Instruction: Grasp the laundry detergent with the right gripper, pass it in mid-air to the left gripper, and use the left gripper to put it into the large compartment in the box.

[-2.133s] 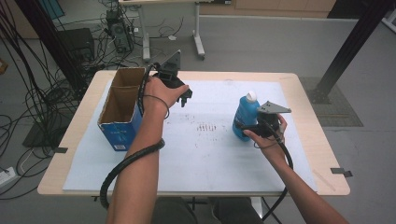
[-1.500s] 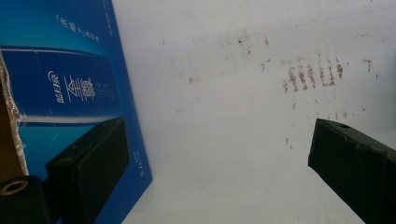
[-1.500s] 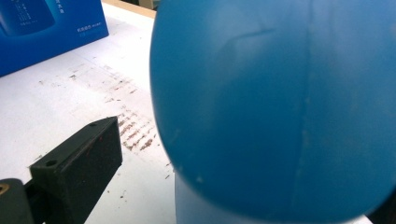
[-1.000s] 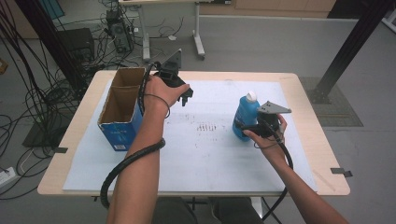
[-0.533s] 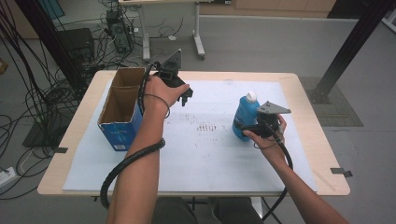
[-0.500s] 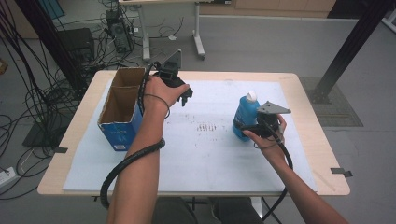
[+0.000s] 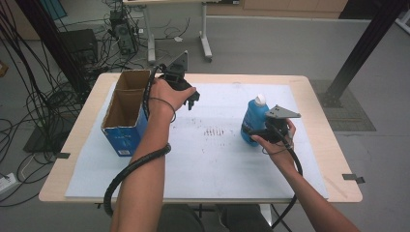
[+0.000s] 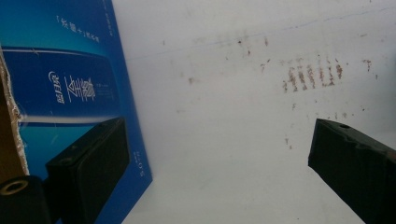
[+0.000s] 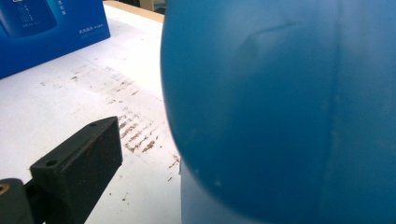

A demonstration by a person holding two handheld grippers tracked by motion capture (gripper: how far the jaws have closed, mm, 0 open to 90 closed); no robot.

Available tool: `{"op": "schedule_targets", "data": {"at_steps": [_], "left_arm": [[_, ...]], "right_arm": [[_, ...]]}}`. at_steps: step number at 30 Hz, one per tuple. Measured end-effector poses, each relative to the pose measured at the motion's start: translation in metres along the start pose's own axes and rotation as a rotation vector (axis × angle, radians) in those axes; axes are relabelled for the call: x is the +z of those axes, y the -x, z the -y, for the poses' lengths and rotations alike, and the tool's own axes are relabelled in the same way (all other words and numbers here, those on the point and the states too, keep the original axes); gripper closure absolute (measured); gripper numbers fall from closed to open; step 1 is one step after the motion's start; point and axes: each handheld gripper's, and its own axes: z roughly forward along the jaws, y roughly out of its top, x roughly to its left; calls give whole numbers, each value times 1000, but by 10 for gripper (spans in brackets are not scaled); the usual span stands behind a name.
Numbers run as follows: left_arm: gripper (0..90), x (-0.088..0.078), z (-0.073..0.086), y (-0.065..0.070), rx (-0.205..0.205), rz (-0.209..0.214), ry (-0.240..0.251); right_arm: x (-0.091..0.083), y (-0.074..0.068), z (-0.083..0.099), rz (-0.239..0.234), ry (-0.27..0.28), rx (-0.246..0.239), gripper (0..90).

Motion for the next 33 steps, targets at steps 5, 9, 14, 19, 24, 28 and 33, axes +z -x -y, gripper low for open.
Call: {"op": "schedule_targets", "data": {"at_steps": [5,9,14,19,24,28,33], "left_arm": [[59,1,0,0,0,0,-1],[59,1,0,0,-4,6,1],[59,0,0,1,-1,8,1],[60,1,0,0,-3,7,2],[60,1,1,-1,0,7,2],[60,1,1,-2,-1,7,0],[60,2,1,-2,1,7,1]], "right_arm": [[0,0,0,2,2,-1,24],[1,-1,0,-1,1,-8,45],[1,-1,1,-1,0,-7,53],[1,-1,2,-1,1,-6,80],[2,0,3,-4,-2,-3,145],[3,0,4,-2,-3,-4,181],[4,1,5,-1,-3,0,227]]}}
